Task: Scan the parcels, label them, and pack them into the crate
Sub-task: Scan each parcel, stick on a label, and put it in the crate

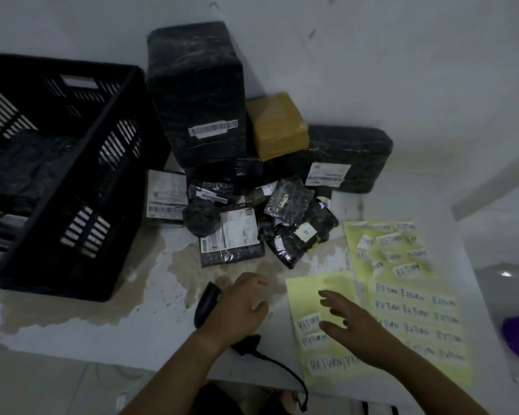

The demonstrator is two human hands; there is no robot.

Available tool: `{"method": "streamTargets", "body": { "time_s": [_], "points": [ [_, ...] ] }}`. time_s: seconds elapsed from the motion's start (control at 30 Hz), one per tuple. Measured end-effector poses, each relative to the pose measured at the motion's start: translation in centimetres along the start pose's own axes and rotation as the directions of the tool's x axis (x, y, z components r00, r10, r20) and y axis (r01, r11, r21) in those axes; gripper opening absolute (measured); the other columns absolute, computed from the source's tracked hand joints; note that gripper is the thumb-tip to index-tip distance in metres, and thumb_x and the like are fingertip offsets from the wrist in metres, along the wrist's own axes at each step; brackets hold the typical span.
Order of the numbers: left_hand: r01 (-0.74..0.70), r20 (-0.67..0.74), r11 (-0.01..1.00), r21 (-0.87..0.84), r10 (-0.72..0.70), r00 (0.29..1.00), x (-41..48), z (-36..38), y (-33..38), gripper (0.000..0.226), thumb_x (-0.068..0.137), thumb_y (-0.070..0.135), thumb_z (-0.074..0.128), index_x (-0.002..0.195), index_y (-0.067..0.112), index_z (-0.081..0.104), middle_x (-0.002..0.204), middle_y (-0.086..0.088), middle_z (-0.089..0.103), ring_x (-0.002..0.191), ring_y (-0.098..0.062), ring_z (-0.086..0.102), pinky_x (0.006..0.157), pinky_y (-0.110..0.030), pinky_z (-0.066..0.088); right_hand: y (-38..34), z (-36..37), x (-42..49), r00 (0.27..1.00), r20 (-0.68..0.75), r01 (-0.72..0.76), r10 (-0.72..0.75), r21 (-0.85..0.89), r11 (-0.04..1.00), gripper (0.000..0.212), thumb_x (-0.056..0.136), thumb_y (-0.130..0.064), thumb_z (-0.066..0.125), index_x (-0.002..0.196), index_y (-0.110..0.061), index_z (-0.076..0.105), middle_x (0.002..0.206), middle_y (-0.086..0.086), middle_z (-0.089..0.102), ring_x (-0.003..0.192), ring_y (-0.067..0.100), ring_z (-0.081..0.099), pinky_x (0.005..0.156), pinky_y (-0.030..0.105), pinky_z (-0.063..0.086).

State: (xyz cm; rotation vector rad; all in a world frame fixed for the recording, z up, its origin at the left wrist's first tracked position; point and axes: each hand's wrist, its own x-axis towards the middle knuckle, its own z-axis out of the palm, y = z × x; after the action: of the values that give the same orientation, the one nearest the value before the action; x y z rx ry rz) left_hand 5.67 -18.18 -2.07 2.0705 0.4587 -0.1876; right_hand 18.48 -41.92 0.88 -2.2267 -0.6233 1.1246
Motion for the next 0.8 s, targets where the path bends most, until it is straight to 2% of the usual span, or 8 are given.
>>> {"method": "streamTargets", "body": {
  "time_s": [0.13,0.27,0.37,0.47,0.57,0.63,0.7,0.8],
  "points": [
    [0.031,-0.059,1.000,-0.005,-0.031,0.998,2.6,0.4,0.7,0.034,0.095,0.010,0.060,0.127,0.020,0.053,0.132,0.008,0.046,0.120,-0.007,0.050,0.084,0.001,0.033,1.1,-0.8,2.1,0.999,-0.005,0.049,-0.049,-0.118,0.992,0.064,0.095,-0.036,0.060,0.151,-0.033,0.028,0.154,-0.009,0.035,0.140,0.009,0.035,0.104,0.022,0.033],
    [0.011,-0.096,1.000,-0.012,-0.012,0.995,5.2,-0.6,2.1,0.034,0.095,0.014,0.059,0.129,0.018,0.054,0.133,0.006,0.047,0.119,-0.010,0.051,0.095,-0.024,0.044,1.0,-1.5,5.8,0.995,-0.040,0.083,-0.095,-0.235,0.968,0.070,0.095,-0.034,0.060,0.154,-0.024,0.024,0.160,-0.003,0.025,0.145,0.015,0.027,0.114,0.027,0.026],
    [-0.024,-0.108,0.999,-0.030,0.021,0.994,8.1,-1.7,2.8,0.034,0.096,0.014,0.061,0.129,0.015,0.054,0.132,0.001,0.046,0.119,-0.014,0.053,0.102,-0.028,0.045,1.0,-2.2,9.1,0.989,-0.112,0.049,-0.094,-0.353,0.934,0.074,0.095,-0.033,0.059,0.156,-0.020,0.019,0.164,0.006,0.015,0.148,0.021,0.024,0.116,0.032,0.026],
    [0.052,-0.178,0.996,-0.075,-0.064,0.982,11.9,-2.9,3.7,0.042,0.097,0.017,0.062,0.136,0.021,0.048,0.133,0.008,0.042,0.119,-0.012,0.052,0.100,-0.027,0.044,1.3,-3.2,11.3,0.991,-0.114,0.008,-0.074,-0.493,0.870,0.075,0.094,-0.029,0.056,0.156,-0.015,0.016,0.164,0.012,0.007,0.143,0.025,0.034,0.112,0.034,0.035],
    [0.089,-0.228,0.982,-0.168,-0.127,0.965,15.2,-3.8,4.4,0.038,0.093,0.023,0.064,0.125,0.032,0.045,0.130,0.001,0.052,0.106,-0.014,0.061,0.094,-0.033,0.051,2.0,-3.8,12.2,0.999,-0.041,-0.021,-0.003,-0.569,0.822,0.073,0.097,-0.024,0.050,0.157,-0.016,0.009,0.165,0.010,-0.005,0.140,0.026,0.039,0.105,0.036,0.045],
    [0.133,-0.279,0.960,-0.246,-0.201,0.939,17.2,-4.1,4.7,0.033,0.092,0.023,0.066,0.118,0.030,0.046,0.128,-0.003,0.056,0.099,-0.014,0.063,0.086,-0.029,0.052,2.3,-3.8,12.4,0.999,-0.012,-0.035,0.034,-0.593,0.805,0.072,0.099,-0.021,0.044,0.158,-0.019,0.003,0.164,0.005,-0.012,0.138,0.025,0.042,0.097,0.035,0.049],
    [0.216,-0.315,0.931,-0.295,-0.308,0.898,19.0,-4.2,4.8,0.035,0.091,0.030,0.070,0.114,0.028,0.044,0.124,0.000,0.055,0.104,-0.016,0.060,0.090,-0.029,0.051,2.6,-3.9,12.8,0.999,0.006,-0.026,0.037,-0.612,0.791,0.072,0.098,-0.018,0.040,0.158,-0.020,-0.001,0.164,0.004,-0.015,0.136,0.024,0.044,0.092,0.034,0.051],
    [0.304,-0.340,0.906,-0.294,-0.396,0.853,20.4,-3.7,4.5,0.046,0.082,0.038,0.077,0.111,0.025,0.043,0.114,0.001,0.061,0.106,-0.022,0.064,0.098,-0.042,0.053,2.6,-4.4,13.4,0.998,0.035,-0.018,0.052,-0.629,0.777,0.074,0.097,-0.017,0.040,0.157,-0.020,-0.004,0.163,0.005,-0.017,0.134,0.026,0.047,0.091,0.033,0.050]
  ]
}}
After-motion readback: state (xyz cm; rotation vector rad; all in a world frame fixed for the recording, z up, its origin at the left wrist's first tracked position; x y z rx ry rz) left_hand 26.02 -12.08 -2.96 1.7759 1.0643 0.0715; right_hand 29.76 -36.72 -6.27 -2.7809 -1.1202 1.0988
